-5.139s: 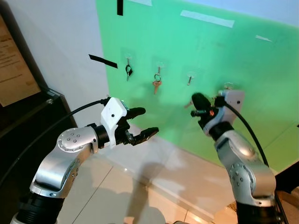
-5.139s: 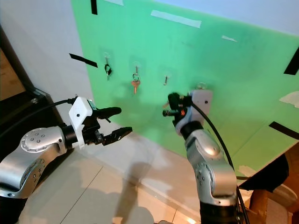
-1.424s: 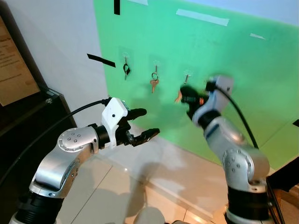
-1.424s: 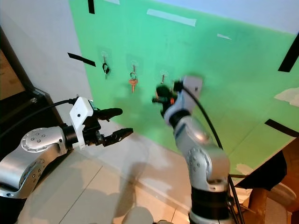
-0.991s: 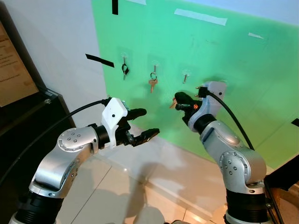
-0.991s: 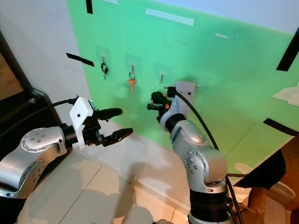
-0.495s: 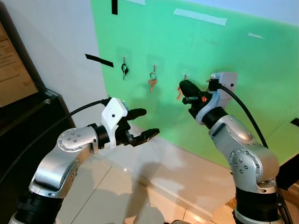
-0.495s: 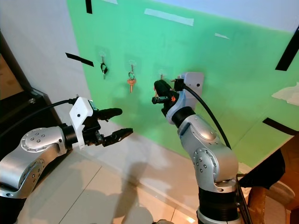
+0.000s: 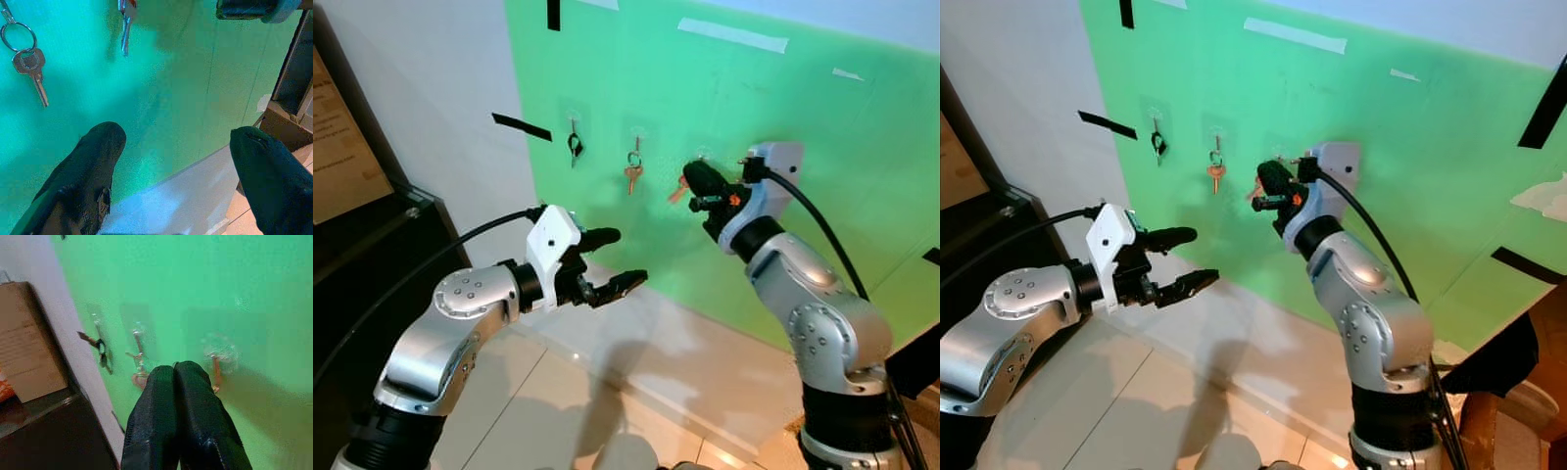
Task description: Hang keys on a hook
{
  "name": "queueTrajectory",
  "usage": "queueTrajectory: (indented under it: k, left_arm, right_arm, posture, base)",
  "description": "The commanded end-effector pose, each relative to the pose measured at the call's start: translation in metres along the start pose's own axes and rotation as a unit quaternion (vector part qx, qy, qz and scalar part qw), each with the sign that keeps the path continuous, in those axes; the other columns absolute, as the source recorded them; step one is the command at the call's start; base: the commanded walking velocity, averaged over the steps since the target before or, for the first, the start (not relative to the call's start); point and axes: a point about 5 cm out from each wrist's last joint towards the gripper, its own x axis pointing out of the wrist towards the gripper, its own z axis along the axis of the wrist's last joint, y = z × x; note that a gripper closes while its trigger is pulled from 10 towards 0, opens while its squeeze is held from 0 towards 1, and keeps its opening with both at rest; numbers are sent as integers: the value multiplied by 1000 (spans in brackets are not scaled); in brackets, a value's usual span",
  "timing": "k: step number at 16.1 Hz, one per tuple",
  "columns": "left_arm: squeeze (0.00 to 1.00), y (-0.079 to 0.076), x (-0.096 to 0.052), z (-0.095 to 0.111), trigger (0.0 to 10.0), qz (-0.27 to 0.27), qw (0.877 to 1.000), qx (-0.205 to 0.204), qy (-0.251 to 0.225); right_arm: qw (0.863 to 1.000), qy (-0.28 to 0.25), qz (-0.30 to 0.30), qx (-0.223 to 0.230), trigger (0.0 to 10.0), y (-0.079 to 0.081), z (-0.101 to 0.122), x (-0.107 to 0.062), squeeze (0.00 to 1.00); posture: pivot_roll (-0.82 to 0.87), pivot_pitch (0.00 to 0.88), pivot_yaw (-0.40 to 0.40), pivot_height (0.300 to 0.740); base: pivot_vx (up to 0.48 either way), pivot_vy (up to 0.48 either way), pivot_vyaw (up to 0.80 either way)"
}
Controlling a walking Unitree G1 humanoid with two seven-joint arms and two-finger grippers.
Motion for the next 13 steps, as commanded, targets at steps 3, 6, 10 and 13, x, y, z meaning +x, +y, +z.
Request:
queueTrajectory:
  k: [3, 6, 10, 13]
  left_arm:
    - [0, 0, 2, 2, 10000, -4, 1000, 9, 4]
    - [0, 0, 3, 2, 10000, -5, 1000, 10, 5]
    - [0, 1, 3, 2, 10000, -6, 1000, 12, 7]
    - [0, 0, 3, 2, 10000, -7, 1000, 13, 6]
  right_arm:
    - [999, -12, -44, -20, 10000, -12, 7, 4, 0]
    - [998, -6, -47, -39, 10000, -10, 4, 6, 0]
    - [997, 5, -31, -76, 10000, 4, -4, 9, 0]
    - [995, 4, -12, -98, 10000, 16, -6, 13, 0]
  posture:
    - [-15, 0, -40, 740]
    - [-16, 0, -39, 740]
    - [-14, 0, -39, 740]
    - [-11, 0, -41, 740]
  base:
    - [0, 0, 0]
    - [0, 0, 0]
    - [0, 0, 0]
    - [0, 0, 0]
